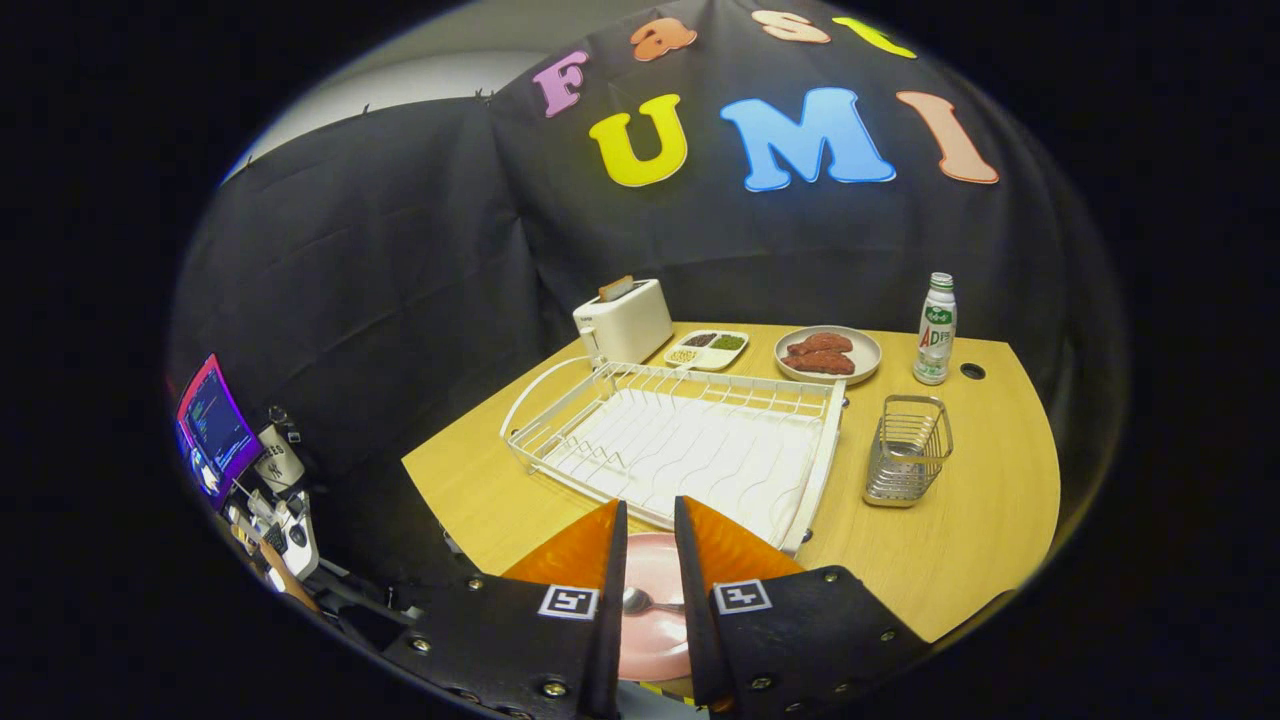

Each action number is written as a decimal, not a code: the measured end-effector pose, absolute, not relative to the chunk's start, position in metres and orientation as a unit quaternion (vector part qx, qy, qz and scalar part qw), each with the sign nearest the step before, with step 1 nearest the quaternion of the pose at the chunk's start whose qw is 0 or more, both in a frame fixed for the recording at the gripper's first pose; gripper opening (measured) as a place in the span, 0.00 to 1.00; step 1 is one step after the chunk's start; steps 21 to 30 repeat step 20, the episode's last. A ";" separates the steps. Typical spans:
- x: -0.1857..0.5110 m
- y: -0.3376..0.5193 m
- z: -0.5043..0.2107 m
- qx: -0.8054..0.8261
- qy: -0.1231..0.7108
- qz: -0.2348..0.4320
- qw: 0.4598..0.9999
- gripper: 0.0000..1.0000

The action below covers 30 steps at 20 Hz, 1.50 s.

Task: Take the plate from the dish rack, then take the spoon from the basket and place it into the plate.

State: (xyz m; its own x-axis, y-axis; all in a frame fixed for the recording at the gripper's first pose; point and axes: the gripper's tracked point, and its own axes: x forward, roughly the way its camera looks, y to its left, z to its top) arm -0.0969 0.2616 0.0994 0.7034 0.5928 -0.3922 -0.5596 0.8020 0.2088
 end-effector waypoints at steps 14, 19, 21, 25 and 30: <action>-0.037 0.146 0.273 0.089 0.033 0.182 0.979 0.28; -0.033 0.113 0.342 0.028 -0.044 0.139 0.989 0.28; -0.033 0.112 0.351 0.022 -0.055 0.134 0.989 0.27; -0.033 0.112 0.351 0.022 -0.055 0.134 0.989 0.27; -0.033 0.112 0.351 0.022 -0.055 0.134 0.989 0.27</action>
